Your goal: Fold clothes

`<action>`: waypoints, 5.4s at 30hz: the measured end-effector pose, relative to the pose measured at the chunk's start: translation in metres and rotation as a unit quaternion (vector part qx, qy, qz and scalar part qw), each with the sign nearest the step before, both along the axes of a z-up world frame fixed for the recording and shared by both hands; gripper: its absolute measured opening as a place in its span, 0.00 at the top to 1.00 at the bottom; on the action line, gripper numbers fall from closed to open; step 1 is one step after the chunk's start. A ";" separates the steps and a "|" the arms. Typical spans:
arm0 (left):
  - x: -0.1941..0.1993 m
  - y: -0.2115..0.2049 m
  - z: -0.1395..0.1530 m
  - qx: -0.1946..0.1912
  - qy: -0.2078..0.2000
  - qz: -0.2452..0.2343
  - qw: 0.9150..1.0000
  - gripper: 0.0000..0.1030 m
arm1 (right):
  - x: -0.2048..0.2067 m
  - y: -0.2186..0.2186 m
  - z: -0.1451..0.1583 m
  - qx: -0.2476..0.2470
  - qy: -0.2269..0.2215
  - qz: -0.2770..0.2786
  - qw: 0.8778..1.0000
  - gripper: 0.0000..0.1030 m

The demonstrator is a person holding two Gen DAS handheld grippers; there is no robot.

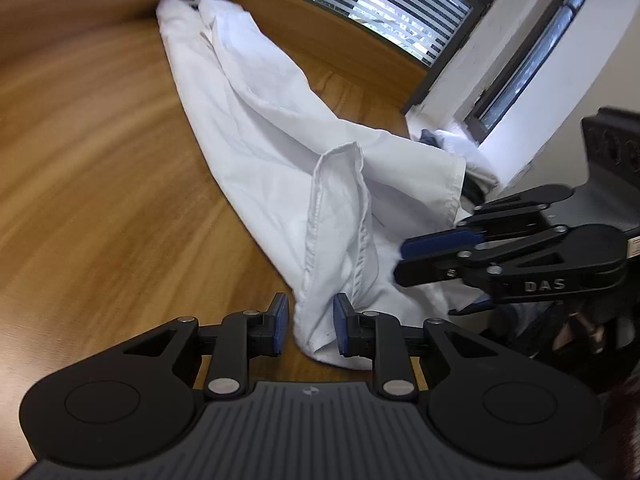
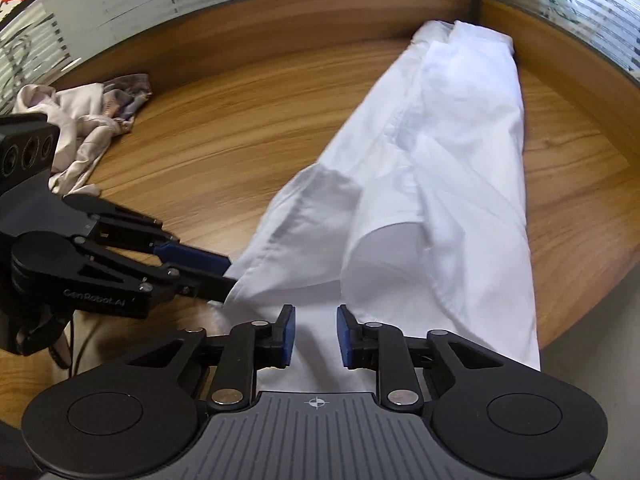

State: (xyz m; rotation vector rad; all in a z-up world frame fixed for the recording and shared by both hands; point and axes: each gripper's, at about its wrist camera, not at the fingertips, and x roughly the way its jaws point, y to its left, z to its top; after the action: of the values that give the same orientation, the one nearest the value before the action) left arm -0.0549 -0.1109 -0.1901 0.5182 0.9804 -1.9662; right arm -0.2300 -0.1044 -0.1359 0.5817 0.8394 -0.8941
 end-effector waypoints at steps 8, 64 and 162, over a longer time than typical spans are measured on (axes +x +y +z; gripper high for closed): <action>0.012 -0.005 -0.008 0.052 0.087 0.034 0.994 0.75 | 0.001 -0.030 -0.020 0.014 0.010 0.002 1.000 0.77; -0.032 0.042 0.024 0.082 -0.032 -0.023 0.996 0.99 | -0.047 0.000 -0.024 -0.006 -0.014 -0.031 0.999 0.73; -0.080 -0.129 0.049 -0.023 -0.090 0.010 0.996 0.48 | -0.151 0.067 -0.008 -0.076 -0.034 -0.209 0.974 0.83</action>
State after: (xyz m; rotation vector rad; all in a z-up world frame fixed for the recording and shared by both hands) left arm -0.1347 -0.2399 -0.1413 0.6457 0.8214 -1.8835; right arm -0.3808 -0.0370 -0.1441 0.6619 0.5877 -1.3030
